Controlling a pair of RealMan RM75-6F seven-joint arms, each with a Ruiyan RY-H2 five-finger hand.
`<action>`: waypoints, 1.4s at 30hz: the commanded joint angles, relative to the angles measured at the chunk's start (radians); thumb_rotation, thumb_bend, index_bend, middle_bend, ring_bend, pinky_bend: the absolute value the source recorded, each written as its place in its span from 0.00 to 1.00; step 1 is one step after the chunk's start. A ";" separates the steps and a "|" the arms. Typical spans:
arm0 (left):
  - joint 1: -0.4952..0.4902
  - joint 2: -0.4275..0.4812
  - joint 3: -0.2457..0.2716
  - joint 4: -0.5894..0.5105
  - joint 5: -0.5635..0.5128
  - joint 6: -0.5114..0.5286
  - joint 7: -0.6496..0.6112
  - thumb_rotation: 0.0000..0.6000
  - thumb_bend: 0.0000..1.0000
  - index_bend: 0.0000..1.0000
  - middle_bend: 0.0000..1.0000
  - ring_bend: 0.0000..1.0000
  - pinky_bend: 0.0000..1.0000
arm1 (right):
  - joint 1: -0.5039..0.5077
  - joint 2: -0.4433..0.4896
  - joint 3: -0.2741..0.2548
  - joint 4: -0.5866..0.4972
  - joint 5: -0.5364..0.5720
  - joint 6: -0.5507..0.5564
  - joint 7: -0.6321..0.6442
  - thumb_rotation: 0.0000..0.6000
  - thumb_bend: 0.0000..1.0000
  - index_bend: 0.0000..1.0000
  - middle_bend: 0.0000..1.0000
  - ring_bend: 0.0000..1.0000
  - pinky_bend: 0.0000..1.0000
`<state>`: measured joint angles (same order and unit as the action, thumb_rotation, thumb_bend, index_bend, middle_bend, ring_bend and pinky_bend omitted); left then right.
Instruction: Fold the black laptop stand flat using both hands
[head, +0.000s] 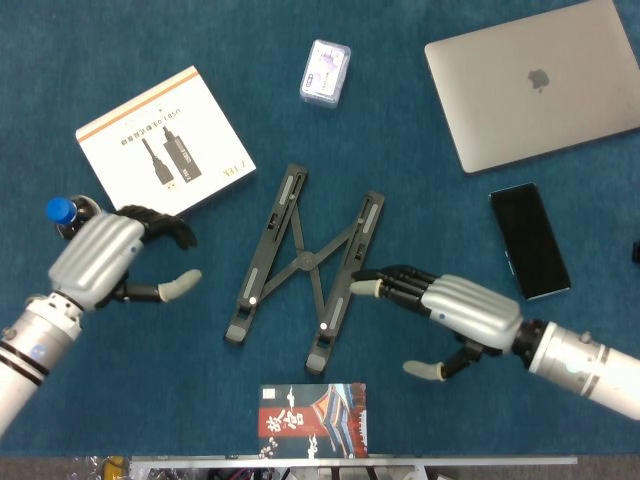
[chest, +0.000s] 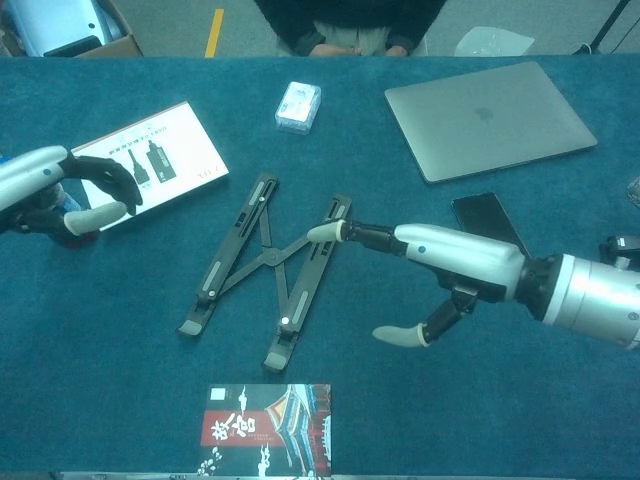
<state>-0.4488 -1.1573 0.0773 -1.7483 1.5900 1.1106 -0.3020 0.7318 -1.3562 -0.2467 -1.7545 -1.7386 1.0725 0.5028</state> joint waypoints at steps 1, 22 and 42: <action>-0.019 -0.016 0.003 0.009 -0.006 -0.038 0.006 0.32 0.21 0.39 0.44 0.35 0.28 | -0.028 0.008 0.018 -0.004 0.013 0.011 -0.057 1.00 0.27 0.00 0.00 0.00 0.00; -0.083 -0.136 -0.010 0.156 0.125 -0.030 0.182 1.00 0.21 0.14 0.14 0.08 0.19 | -0.089 0.040 0.088 0.010 -0.001 0.068 -0.212 1.00 0.10 0.00 0.00 0.00 0.00; -0.214 -0.296 -0.005 0.403 0.250 -0.046 0.195 1.00 0.21 0.00 0.00 0.00 0.00 | -0.130 0.009 0.128 0.017 -0.114 0.105 -0.557 1.00 0.05 0.00 0.00 0.00 0.00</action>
<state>-0.6502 -1.4401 0.0692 -1.3693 1.8309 1.0639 -0.1022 0.6062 -1.3275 -0.1221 -1.7557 -1.8342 1.1787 -0.0184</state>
